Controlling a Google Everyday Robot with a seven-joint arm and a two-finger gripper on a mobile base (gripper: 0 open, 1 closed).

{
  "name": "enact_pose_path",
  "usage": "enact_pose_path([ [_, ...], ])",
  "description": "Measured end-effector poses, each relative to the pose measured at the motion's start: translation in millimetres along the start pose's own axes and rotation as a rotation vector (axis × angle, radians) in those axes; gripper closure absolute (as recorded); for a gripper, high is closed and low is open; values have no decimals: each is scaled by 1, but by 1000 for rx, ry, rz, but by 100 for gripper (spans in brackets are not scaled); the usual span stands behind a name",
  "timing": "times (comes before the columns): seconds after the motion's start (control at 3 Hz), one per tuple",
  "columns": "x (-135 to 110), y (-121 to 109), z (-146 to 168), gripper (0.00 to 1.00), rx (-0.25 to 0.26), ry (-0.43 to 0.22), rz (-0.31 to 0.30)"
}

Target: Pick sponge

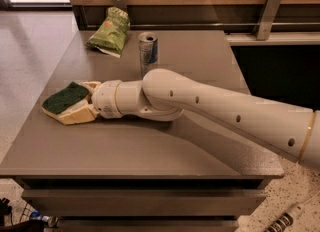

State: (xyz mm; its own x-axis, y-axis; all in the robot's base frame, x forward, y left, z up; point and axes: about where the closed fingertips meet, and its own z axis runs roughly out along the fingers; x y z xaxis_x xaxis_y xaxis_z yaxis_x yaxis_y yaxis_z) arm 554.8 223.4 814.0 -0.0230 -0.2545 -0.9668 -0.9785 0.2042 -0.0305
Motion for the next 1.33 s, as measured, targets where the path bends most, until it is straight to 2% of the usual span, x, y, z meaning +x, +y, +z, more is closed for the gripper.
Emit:
enact_pose_path([
  [0.33,-10,-1,-5,100,-10,3,-16],
  [1.0,-116,-7,-70,100,-101,25,-179],
  [1.33,-146,-7,-94,100,-167,9,-228],
])
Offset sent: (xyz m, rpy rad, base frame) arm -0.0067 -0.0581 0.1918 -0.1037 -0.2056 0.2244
